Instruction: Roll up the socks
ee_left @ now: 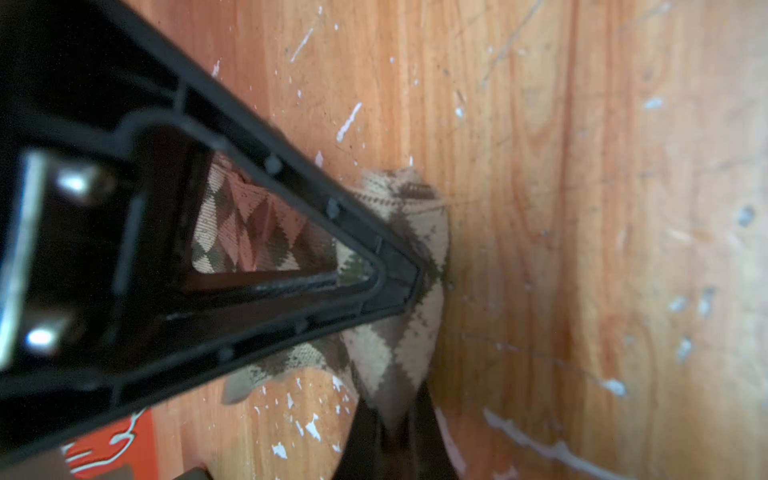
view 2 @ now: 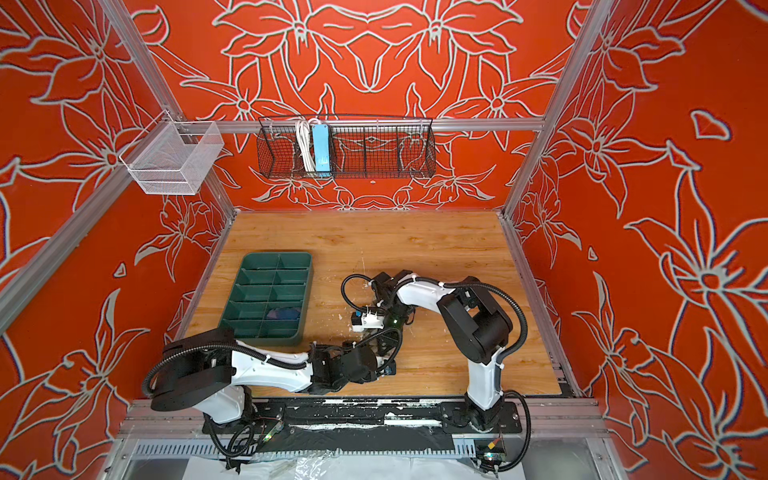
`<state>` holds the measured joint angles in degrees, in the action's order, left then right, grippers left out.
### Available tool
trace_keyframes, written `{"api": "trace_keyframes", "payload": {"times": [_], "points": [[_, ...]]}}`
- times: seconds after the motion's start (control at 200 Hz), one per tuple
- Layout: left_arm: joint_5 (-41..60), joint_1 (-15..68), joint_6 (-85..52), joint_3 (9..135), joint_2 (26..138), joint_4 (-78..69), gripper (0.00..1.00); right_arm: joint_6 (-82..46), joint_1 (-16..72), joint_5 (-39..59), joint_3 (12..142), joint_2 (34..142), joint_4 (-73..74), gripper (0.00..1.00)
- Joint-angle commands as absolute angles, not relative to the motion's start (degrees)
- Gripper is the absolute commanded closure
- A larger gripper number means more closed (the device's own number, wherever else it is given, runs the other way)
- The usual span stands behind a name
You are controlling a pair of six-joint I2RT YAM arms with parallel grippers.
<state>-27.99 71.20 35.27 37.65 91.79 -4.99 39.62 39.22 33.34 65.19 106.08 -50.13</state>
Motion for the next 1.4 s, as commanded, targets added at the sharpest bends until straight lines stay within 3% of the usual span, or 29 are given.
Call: {"api": "trace_keyframes", "payload": {"times": [0.0,0.085,0.1,0.11,0.115,0.125,0.145,0.22,0.385,0.475,0.575,0.801,0.896,1.026,1.146,1.211,1.321,1.396], "points": [[-26.26,70.55,32.01,38.36,91.25,-0.87,1.00,37.27,39.02,23.67,60.52,99.54,-42.39,0.96],[-22.21,69.72,30.54,39.22,89.26,2.95,1.00,35.25,38.76,18.88,54.11,90.32,-33.01,0.81],[-20.96,69.51,30.45,39.29,88.98,3.74,1.00,35.06,38.76,18.37,53.18,88.57,-31.52,0.56],[-20.12,69.41,30.38,39.44,88.76,4.39,1.00,34.85,38.76,18.02,52.27,87.40,-30.62,0.22],[-19.90,69.29,30.35,39.54,88.68,4.70,1.00,34.74,38.76,17.80,51.85,86.23,-29.94,0.22],[-19.04,69.16,30.26,39.61,88.50,5.26,1.00,34.57,38.76,17.41,51.04,85.65,-29.04,0.05],[-17.85,69.02,30.18,39.64,88.15,5.81,1.00,34.08,38.76,16.62,49.57,83.01,-27.16,0.02],[-11.26,67.81,30.61,40.52,87.78,8.70,1.00,34.04,38.76,12.55,44.39,74.48,-20.37,0.02],[-1.20,63.14,29.64,46.14,91.62,16.43,1.00,26.72,38.16,-16.19,32.00,54.32,2.79,0.02],[5.56,60.33,29.95,50.06,93.97,21.79,1.00,20.24,36.55,-22.21,29.14,43.39,9.85,0.02],[12.87,57.03,30.53,54.07,96.14,27.44,1.00,12.89,35.04,-15.80,31.23,33.26,6.60,0.02],[30.81,49.22,35.43,70.37,109.04,49.85,1.00,20.40,35.01,14.67,30.96,21.59,8.94,0.02],[34.27,45.93,33.92,77.78,116.52,56.90,1.00,13.70,34.98,17.89,34.26,21.63,5.75,0.02],[34.61,44.74,31.96,81.20,120.53,57.84,1.00,17.24,34.98,25.87,45.25,29.31,-15.55,0.02],[32.89,44.58,30.64,81.71,121.22,56.61,1.00,21.52,36.24,28.73,47.13,38.03,-26.30,0.15],[32.21,44.47,30.18,82.06,121.57,56.35,1.00,24.14,40.31,22.29,46.14,42.37,-29.36,0.19],[31.57,44.12,29.59,82.43,121.92,56.03,1.00,29.40,52.95,4.54,43.37,49.21,-30.51,0.19],[31.54,43.78,29.44,82.61,121.96,55.82,1.00,29.96,57.78,-2.47,41.37,53.29,-28.65,0.20]]}}
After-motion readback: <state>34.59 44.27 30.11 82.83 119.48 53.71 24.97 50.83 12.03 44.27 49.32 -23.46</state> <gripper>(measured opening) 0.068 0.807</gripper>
